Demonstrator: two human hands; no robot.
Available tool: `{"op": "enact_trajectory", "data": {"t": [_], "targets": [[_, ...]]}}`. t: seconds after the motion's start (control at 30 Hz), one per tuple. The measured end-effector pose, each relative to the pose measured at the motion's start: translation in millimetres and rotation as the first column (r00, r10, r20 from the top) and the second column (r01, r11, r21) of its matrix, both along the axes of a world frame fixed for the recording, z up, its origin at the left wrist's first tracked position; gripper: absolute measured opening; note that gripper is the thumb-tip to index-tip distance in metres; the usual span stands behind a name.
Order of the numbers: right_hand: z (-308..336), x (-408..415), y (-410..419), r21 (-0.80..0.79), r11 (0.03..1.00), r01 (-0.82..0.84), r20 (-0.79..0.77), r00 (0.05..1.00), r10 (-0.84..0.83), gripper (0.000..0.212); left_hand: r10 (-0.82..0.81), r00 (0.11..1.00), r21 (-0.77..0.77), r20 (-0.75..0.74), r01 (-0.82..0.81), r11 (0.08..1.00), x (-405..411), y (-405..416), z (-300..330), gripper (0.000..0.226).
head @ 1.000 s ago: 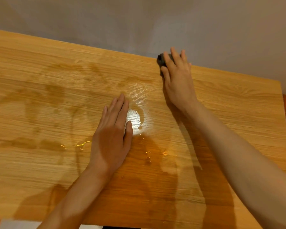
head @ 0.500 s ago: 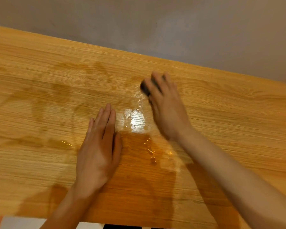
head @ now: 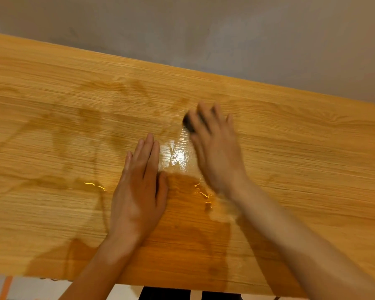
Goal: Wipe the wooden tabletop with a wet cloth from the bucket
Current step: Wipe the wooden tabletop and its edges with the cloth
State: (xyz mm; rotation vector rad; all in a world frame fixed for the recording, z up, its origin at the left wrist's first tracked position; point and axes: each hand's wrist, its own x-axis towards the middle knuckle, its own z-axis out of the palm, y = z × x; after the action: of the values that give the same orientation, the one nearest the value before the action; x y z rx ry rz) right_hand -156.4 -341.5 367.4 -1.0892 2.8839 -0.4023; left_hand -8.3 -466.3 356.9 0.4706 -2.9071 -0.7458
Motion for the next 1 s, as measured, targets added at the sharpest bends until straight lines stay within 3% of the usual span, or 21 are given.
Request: {"op": "enact_trajectory", "data": {"t": [0.07, 0.13, 0.23, 0.33, 0.47, 0.57, 0.7, 0.8, 0.9, 1.0], "targets": [[0.4, -51.7, -19.8, -0.033, 0.979, 0.202, -0.005, 0.979, -0.202, 0.048, 0.007, 1.0, -0.004, -0.005, -0.007, 1.0, 0.1, 0.7, 0.0, 0.057], [0.0, -61.9, -26.3, -0.071, 0.952, 0.297, 0.034, 0.955, -0.295, 0.047, 0.009, 1.0, -0.004, 0.0, -0.009, 1.0, 0.9, 1.6, -0.5, 0.057], [-3.8, 13.9, -8.6, -0.085, 0.96, 0.268, -0.008, 0.963, -0.27, 0.048, 0.001, 1.0, -0.01, 0.007, -0.001, 1.0, 1.4, 0.4, -0.2, 0.057], [-5.7, 83.8, 12.3, 0.01, 0.989, 0.147, -0.07, 0.987, -0.146, 0.05, -0.003, 1.0, -0.03, 0.018, 0.004, 1.0, -1.2, 0.1, -1.0, 0.058], [-1.2, 40.1, -6.5, -0.036, 0.989, 0.141, -0.041, 0.989, -0.143, 0.044, 0.01, 1.0, -0.048, -0.005, -0.01, 0.999, -1.3, 1.7, 0.4, 0.056], [0.9, 8.1, 24.8, -0.016, 0.977, 0.212, 0.004, 0.977, -0.212, 0.044, 0.006, 0.999, -0.043, -0.046, -0.008, 0.999, 2.6, 3.2, 0.6, 0.055], [3.3, -9.4, 122.6, -0.004, 0.855, 0.518, 0.031, 0.855, -0.518, 0.045, 0.002, 0.997, -0.044, -0.071, -0.006, 0.999, 3.7, 3.1, -0.9, 0.054], [1.0, 5.9, 105.8, -0.07, 0.767, 0.637, -0.002, 0.769, -0.639, 0.047, -0.015, 0.998, -0.044, -0.058, 0.013, 0.999, 4.1, 2.4, -0.7, 0.055], [-6.6, 50.0, 35.1, -0.073, 0.896, 0.437, -0.15, 0.884, -0.443, 0.057, 0.004, 1.0, -0.045, -0.017, -0.005, 0.999, 1.9, 3.4, 2.9, 0.055], [-10.6, 77.5, 10.2, -0.07, 0.978, 0.198, -0.104, 0.973, -0.205, 0.057, 0.022, 1.0, -0.039, 0.01, -0.022, 0.999, 0.7, 4.6, 5.5, 0.056]]}}
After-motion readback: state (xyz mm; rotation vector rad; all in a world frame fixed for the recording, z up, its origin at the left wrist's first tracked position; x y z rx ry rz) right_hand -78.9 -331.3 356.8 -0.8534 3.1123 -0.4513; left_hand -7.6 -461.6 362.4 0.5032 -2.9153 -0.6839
